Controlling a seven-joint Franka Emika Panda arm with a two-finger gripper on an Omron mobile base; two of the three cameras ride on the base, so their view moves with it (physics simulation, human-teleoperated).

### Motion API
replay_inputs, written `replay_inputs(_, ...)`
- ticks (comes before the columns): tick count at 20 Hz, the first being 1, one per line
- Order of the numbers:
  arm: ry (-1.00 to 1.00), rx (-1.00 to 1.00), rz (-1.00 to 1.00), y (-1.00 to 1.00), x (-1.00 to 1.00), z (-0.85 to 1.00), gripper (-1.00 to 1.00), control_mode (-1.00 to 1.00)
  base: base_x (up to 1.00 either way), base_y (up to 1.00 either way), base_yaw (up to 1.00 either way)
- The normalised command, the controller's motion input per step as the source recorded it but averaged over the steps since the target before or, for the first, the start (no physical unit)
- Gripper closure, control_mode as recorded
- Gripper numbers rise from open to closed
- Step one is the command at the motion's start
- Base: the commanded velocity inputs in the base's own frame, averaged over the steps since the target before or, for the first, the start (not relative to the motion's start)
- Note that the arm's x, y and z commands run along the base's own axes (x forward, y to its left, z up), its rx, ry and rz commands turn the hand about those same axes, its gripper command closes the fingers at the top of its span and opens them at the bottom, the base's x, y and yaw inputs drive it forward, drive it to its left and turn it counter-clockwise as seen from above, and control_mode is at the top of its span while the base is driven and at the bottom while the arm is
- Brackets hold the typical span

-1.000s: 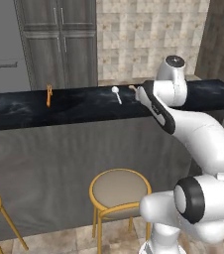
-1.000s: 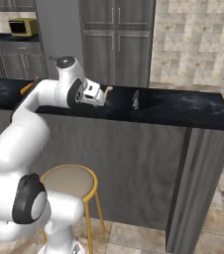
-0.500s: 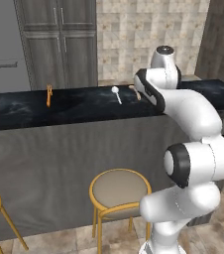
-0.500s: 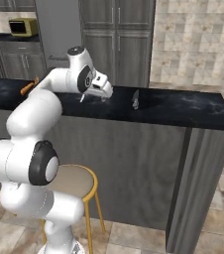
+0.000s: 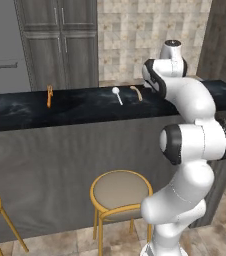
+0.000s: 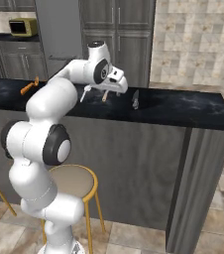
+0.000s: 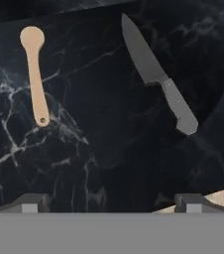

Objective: Pick up the metallic utensils from the counter and place them in the open drawer. Make sure not to pick up any wooden utensils.

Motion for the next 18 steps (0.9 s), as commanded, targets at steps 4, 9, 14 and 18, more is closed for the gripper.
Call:
replay_inputs(4, 0.05, 0.0, 0.01, -0.4, 0.22, 0.0, -1.0, -1.0, 0.0, 0.0, 0.0)
replay_inputs(9, 0.03, 0.0, 0.03, -0.24, 0.03, -0.03, -1.0, -1.0, 0.0, 0.0, 0.0)
replay_inputs(14, 0.0, 0.0, 0.05, -0.23, 0.0, -0.13, -1.0, -1.0, 0.0, 0.0, 0.0)
replay_inputs(18, 0.0, 0.0, 0.04, -0.17, 0.0, -0.42, -1.0, -1.0, 0.0, 0.0, 0.0)
